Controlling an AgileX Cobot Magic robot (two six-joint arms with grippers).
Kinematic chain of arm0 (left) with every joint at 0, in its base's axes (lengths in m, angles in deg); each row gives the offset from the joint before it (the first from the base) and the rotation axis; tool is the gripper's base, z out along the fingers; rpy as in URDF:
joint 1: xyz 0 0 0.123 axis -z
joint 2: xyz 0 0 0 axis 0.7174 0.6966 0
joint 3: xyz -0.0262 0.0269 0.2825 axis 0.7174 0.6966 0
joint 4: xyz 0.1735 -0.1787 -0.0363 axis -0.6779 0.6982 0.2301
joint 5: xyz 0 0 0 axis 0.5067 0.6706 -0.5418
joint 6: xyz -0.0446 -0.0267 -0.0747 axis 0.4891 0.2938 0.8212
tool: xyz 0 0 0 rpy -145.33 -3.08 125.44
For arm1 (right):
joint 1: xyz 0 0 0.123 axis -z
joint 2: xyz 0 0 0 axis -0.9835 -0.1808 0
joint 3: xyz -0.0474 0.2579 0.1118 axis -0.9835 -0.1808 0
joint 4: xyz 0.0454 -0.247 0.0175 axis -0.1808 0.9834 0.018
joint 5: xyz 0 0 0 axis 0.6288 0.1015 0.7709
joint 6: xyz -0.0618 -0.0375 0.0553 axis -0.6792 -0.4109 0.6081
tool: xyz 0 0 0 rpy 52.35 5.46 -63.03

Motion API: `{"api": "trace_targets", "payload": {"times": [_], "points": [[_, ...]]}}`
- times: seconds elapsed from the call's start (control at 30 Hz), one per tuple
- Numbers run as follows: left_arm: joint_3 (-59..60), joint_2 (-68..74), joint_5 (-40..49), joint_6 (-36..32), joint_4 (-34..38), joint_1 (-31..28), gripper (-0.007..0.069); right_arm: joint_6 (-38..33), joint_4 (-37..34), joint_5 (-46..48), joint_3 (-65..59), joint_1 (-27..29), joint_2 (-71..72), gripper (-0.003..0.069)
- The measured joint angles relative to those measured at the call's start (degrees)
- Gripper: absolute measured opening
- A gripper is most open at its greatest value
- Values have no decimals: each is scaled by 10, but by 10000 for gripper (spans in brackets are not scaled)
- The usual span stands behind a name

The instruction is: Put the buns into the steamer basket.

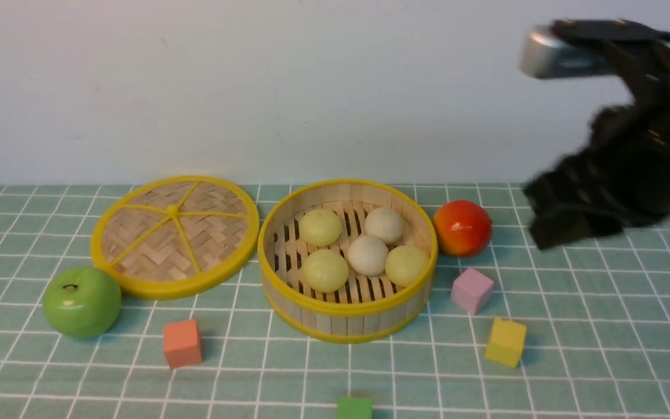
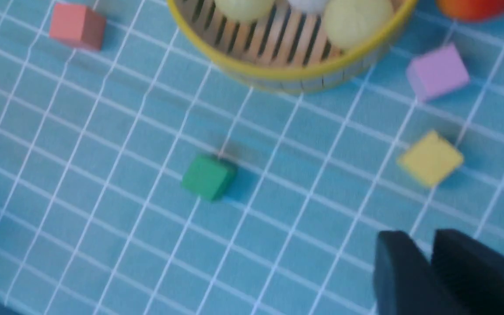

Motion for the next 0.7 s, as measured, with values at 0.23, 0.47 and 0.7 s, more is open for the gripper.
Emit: {"api": "trace_targets", "payload": {"times": [0.23,0.47,0.7], "points": [[0,0,0,0,0,0,164,0,19,-24,-177,0,155,-13],[0,0,0,0,0,0,164,0,26,20,-250,0,258,-13],[0,0,0,0,0,0,164,-12,42,50,-250,0,325,-10]]}}
